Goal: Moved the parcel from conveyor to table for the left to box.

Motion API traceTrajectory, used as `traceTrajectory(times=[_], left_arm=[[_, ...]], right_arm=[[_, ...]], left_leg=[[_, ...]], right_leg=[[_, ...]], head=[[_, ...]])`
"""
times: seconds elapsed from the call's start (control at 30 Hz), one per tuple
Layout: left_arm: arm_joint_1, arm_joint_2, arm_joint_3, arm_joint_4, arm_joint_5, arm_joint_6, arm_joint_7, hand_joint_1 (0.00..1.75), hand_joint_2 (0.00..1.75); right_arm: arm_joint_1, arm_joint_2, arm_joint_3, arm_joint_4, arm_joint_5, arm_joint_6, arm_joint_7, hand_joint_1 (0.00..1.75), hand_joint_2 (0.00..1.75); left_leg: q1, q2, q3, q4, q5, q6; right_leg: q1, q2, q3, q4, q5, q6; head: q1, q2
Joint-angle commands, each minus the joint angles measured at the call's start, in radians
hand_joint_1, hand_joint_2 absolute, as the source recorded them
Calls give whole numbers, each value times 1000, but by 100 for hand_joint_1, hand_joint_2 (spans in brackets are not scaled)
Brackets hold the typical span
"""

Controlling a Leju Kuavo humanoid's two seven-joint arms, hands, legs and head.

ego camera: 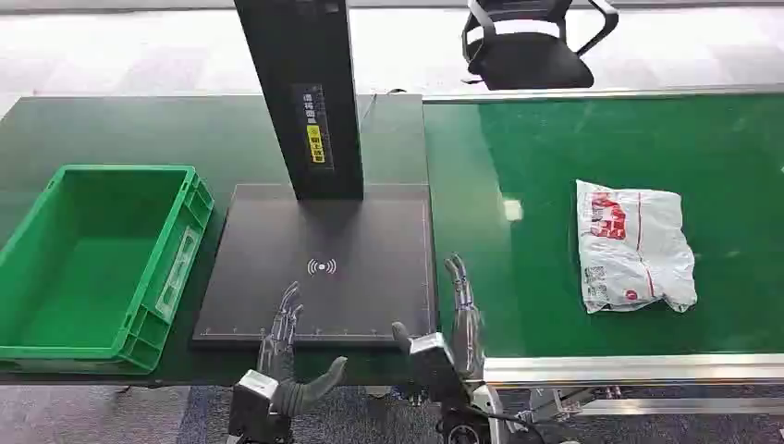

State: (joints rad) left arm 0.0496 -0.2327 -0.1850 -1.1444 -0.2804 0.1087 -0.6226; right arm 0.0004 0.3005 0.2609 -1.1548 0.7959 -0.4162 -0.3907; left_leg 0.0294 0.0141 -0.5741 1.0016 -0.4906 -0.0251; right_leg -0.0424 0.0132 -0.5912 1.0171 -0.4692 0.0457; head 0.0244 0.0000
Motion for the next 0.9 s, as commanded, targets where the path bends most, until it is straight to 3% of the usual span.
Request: traceTrajectory(times=[0.03,0.1,0.2,0.33,0.53,0.6,0.7,0.73,0.77,0.9], left_arm=[[-23,-81,22,79,13,-31,-22,0,175],[-25,-80,24,74,16,-39,-22,0,175],[-39,-75,24,81,22,-45,-21,0,175],[-53,-75,24,100,26,-47,-20,0,175],[-70,-70,18,121,34,-54,-26,0,175],[-74,-70,19,129,38,-56,-28,0,175],[-76,-70,21,131,40,-57,-28,0,175],[-78,-69,23,134,40,-59,-28,0,175],[-83,-69,25,142,41,-60,-28,0,175],[-100,-73,26,165,42,-62,-28,0,175]], right_arm=[[-480,-319,-220,460,233,61,255,0,175],[-698,-419,-308,737,231,81,326,0,175],[-814,-499,-406,846,196,203,384,0,175],[-799,-495,-436,846,204,206,378,0,175],[-847,-516,-440,876,298,228,511,0,175],[-868,-532,-463,891,320,303,574,0,175],[-864,-531,-493,903,314,360,582,0,175],[-852,-525,-516,902,306,467,568,0,175],[-828,-518,-516,902,313,503,545,0,175],[-770,-492,-490,912,345,563,530,0,175]], left_leg=[[-1,-2,2,-1,2,3],[-2,-1,2,-1,3,4],[-3,-3,-1,2,5,8],[-6,-7,-1,2,6,8],[-6,-4,0,1,5,8],[-6,-5,-2,2,5,9],[-5,-4,-2,2,5,9],[-5,-5,-1,1,5,10],[-5,-4,-2,1,5,8],[-4,-5,1,-1,6,8]], right_leg=[[0,-2,3,-3,2,-1],[-1,-1,4,-4,4,0],[-3,-4,2,-3,8,-1],[-5,-7,3,-1,6,1],[-4,-4,1,-1,6,0],[-5,-5,-1,0,6,0],[-4,-4,0,-1,7,1],[-4,-4,1,-2,7,-1],[-4,-4,0,-1,7,1],[-3,-5,3,-3,7,-1]], head=[[0,0],[0,0],[0,0],[0,0],[0,0],[0,0],[0,0],[0,0],[0,0],[0,0]])
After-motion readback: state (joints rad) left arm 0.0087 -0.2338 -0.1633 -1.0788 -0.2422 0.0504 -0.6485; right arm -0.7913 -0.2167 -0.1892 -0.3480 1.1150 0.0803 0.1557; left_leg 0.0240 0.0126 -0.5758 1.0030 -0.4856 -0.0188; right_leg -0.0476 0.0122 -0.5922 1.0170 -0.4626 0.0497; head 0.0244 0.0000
